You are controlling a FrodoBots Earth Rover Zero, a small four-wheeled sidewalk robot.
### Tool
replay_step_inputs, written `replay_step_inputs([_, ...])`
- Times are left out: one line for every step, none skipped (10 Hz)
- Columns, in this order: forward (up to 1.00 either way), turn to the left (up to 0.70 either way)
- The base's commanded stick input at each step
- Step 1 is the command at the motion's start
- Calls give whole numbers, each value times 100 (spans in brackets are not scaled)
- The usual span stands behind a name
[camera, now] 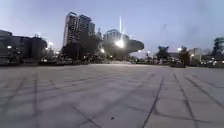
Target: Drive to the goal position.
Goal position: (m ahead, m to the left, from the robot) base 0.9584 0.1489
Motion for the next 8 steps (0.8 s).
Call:
replay_step_inputs([70, -15])
replay_step_inputs([70, 0])
replay_step_inputs([70, 0])
replay_step_inputs([70, 0])
replay_step_inputs([70, 0])
replay_step_inputs([70, 0])
replay_step_inputs([70, 0])
replay_step_inputs([70, 0])
